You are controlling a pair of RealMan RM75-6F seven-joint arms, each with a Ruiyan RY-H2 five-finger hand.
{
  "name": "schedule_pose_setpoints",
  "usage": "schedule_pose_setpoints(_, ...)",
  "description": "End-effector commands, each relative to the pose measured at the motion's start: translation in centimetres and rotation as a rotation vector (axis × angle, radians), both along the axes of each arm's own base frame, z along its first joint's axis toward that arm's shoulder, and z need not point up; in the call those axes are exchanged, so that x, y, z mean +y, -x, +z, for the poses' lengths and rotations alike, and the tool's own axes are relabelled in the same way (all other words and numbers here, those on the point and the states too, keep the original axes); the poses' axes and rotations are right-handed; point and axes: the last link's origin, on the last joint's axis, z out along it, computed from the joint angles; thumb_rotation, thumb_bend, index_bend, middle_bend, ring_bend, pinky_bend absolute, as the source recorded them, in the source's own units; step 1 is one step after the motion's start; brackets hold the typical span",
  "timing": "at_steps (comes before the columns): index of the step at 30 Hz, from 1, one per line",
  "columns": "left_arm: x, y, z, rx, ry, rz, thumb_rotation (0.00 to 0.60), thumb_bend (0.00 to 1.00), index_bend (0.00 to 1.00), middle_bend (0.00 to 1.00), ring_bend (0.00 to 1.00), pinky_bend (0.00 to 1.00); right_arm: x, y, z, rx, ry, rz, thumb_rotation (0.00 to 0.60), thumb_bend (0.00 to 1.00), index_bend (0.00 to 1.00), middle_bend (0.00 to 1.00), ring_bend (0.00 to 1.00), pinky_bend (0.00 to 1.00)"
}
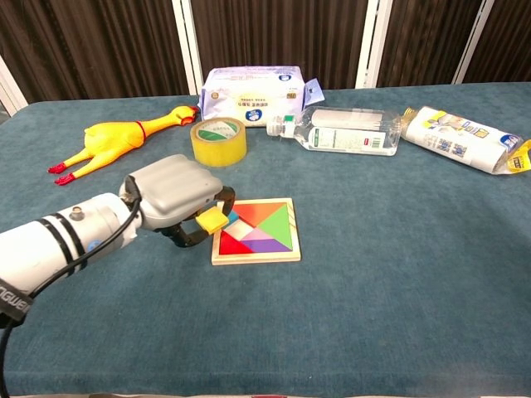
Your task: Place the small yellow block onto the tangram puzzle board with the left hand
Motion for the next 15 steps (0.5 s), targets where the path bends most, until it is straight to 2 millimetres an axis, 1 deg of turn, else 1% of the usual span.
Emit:
schedule_pose_setpoints(1, 0.1, -0.6, -0.6, 0.002, 0.003, 0.004, 0.6, 0.38, 0.71, 1.0, 1.0, 1.0, 0.0, 0.1, 0.2, -0.006, 0.005, -0.002, 0.6, 0.18, 0.0, 0.0, 0.0, 0.0)
schedule_pose_setpoints(5, -0.3, -1.4, -1.2, -0.009, 0.015, -0.006, 0.6, 0.38, 0.71, 1.0, 1.0, 1.0, 0.1, 0.1, 0.5, -0.013, 0.006, 0.0, 0.6, 0.18, 0.0, 0.0, 0.0, 0.0)
schedule_pose_setpoints(15, -0.2, -1.8, -2.2, -0.003, 0.019, 0.027, 0.6, 0.38, 0.71, 1.0, 1.0, 1.0, 0.2, 0.1, 0.6, -0.019, 0.005, 0.006, 0.6, 0.18, 0.0, 0.0, 0.0, 0.0)
